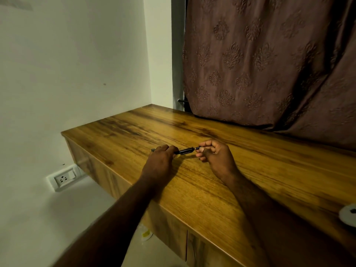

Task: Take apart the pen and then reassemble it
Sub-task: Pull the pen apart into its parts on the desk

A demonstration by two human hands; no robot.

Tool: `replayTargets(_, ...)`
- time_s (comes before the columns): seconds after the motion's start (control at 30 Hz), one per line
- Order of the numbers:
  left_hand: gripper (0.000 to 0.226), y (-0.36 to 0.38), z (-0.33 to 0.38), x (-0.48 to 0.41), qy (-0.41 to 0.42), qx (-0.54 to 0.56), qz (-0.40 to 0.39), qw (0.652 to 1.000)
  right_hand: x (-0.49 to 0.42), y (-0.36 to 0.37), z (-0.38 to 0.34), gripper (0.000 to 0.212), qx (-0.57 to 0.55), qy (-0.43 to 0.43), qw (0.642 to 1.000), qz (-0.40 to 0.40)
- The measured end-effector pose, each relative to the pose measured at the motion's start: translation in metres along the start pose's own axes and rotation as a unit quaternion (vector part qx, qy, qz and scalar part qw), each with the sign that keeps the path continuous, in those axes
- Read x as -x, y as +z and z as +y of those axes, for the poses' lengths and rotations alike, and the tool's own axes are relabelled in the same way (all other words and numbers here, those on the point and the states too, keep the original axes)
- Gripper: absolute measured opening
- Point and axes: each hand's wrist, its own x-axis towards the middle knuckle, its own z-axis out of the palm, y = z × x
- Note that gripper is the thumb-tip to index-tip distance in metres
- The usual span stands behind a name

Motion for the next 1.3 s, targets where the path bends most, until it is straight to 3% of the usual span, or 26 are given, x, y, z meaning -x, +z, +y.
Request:
replayTargets(0.37,0.065,-0.0016,0.0006,0.0012,0.006,-0.008,-0.012,1.000,0.0031,0.0009,-0.0030,0.011,-0.007,-0.002,1.000,-0.018)
replayTargets(0.67,0.060,-0.0007,-0.0020,0.0016,0.010,-0.001,-0.009,1.000,0.0015,0.0003,0.0008,0.006,0.022,0.007,0.999,-0.042)
replayTargets(0.87,0.045,0.0019,-0.0045,0.0009,0.017,0.013,-0.005,1.000,0.0017,0.0016,0.0000,0.030,0.049,0.017,0.997,-0.053)
replayTargets(0.97,0.053,0.0024,-0.0041,0.0010,0.020,0.031,0.005,0.999,0.0029,0.0032,-0.0030,0.028,0.040,0.010,0.998,-0.038)
replayTargets(1.07,0.058,0.0028,-0.0046,0.0014,0.019,0.037,0.008,0.999,0.0033,0.0008,-0.0047,0.006,0.000,0.006,0.999,-0.036)
replayTargets(1.17,0.058,0.0023,-0.0040,0.0019,0.018,0.033,0.007,0.999,0.0041,-0.0006,-0.0050,0.007,0.007,0.007,0.999,-0.039)
replayTargets(1.3,0.085,0.0002,-0.0015,0.0037,0.022,0.046,0.009,0.999,0.0040,-0.0002,-0.0040,0.007,0.026,0.002,0.998,-0.053)
